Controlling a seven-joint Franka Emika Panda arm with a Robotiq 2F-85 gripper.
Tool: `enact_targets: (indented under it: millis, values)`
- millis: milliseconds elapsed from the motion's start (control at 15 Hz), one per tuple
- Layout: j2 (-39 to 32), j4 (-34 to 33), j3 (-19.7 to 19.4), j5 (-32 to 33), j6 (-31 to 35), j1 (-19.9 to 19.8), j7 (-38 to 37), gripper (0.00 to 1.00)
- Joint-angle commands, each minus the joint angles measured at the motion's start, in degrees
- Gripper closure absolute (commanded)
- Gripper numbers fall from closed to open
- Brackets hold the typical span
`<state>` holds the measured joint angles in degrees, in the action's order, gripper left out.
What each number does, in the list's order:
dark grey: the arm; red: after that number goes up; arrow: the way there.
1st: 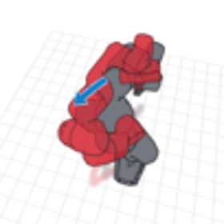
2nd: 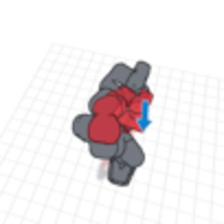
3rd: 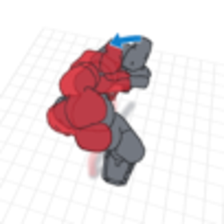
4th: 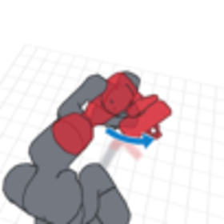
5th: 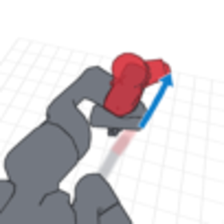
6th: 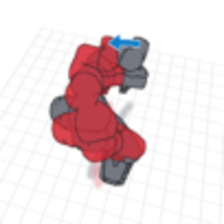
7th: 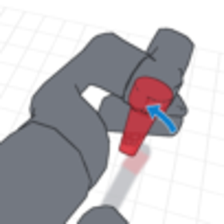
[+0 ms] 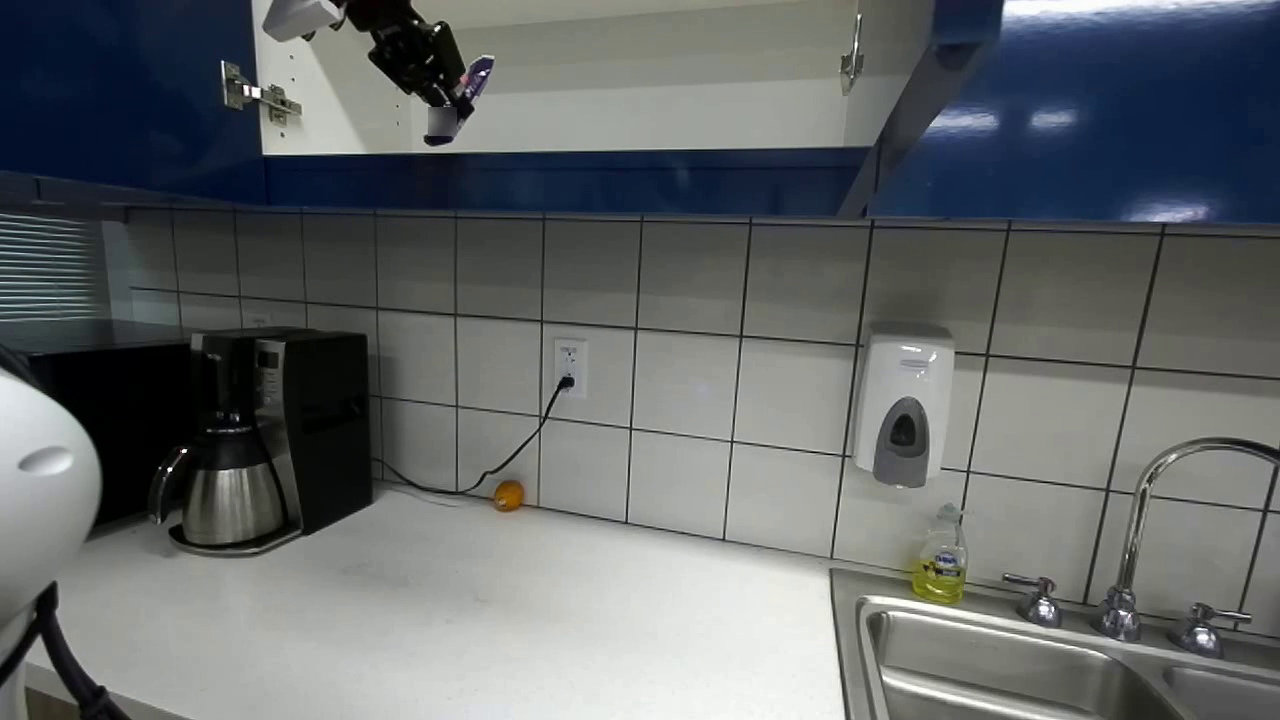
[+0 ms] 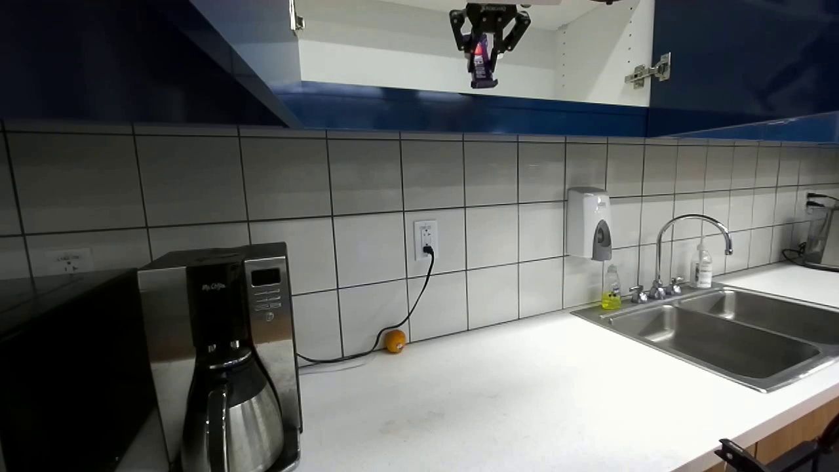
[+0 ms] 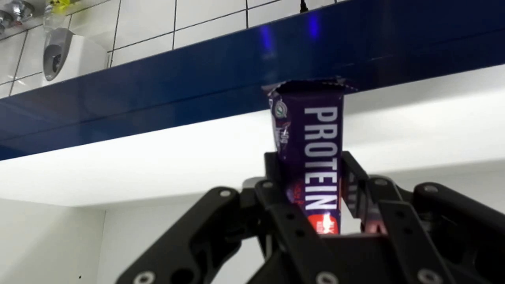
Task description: Put the snack packet in the top cabinet
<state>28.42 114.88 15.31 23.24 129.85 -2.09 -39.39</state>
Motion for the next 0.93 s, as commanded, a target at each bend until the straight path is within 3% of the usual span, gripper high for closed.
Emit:
enact_targets:
  millis: [0,733,800,867]
  values:
    - [-4.5,-6.0,0.6,-1.2,-3.8,-0.8,1.5,0.85]
    - [-13.6,-13.3,-0.4,0.0,-6.9,0.2,0.2,0.85]
    - [-14.3,-13.7,-0.4,0.4,-7.1,0.3,-0.2,0.35]
    - [-14.7,-13.9,-0.5,0.7,-7.1,0.3,-0.7,0.33]
